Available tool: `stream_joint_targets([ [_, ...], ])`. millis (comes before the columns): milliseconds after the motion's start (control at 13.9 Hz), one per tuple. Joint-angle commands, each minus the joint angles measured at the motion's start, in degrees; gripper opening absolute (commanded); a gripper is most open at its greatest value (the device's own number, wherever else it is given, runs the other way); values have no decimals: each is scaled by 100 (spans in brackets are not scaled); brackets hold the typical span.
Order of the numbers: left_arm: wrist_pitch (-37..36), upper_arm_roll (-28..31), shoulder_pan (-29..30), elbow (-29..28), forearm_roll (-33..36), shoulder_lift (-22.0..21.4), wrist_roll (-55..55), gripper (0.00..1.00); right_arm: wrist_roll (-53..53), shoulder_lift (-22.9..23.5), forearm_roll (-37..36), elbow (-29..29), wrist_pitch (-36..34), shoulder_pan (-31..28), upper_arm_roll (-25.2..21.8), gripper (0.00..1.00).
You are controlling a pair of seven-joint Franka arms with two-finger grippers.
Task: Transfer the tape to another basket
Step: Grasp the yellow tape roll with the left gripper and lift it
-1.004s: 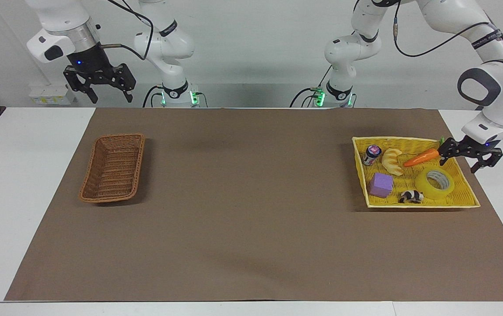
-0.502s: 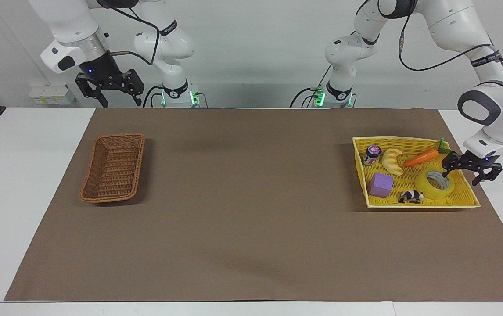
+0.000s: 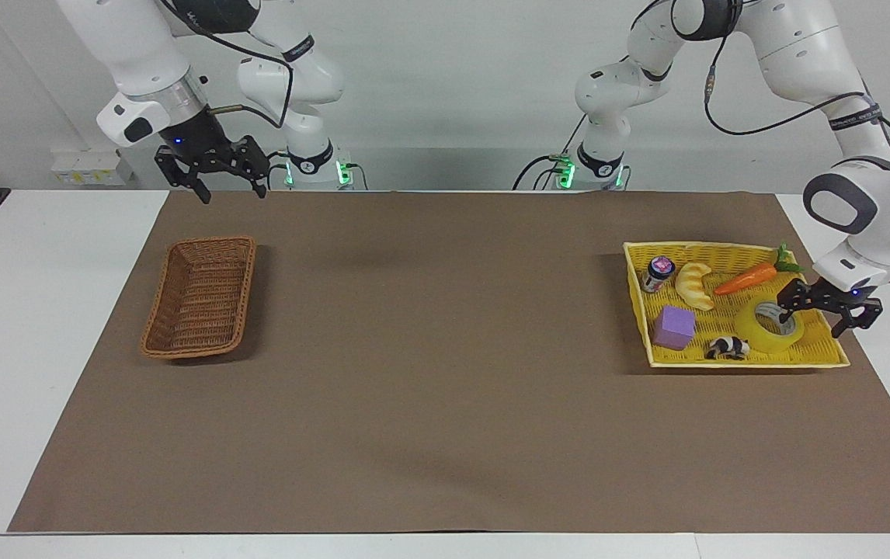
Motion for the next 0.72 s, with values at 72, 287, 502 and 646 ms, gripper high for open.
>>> stream_joint_targets([
  [72, 128, -21, 2, -261, -118, 12, 105, 90, -132, -150, 136, -261, 157, -30, 8, 100],
  [287, 119, -21, 46, -332, -118, -15, 53, 46, -123, -159, 223, -375, 341, -4, 16, 100],
  [502, 75, -21, 55, -332, -118, -15, 61, 3, -123, -159, 294, -541, 525, 5, 51, 100],
  [646, 57, -30, 46, -323, -118, -32, 61, 0, -114, -141, 303, -612, 544, 84, 52, 100],
])
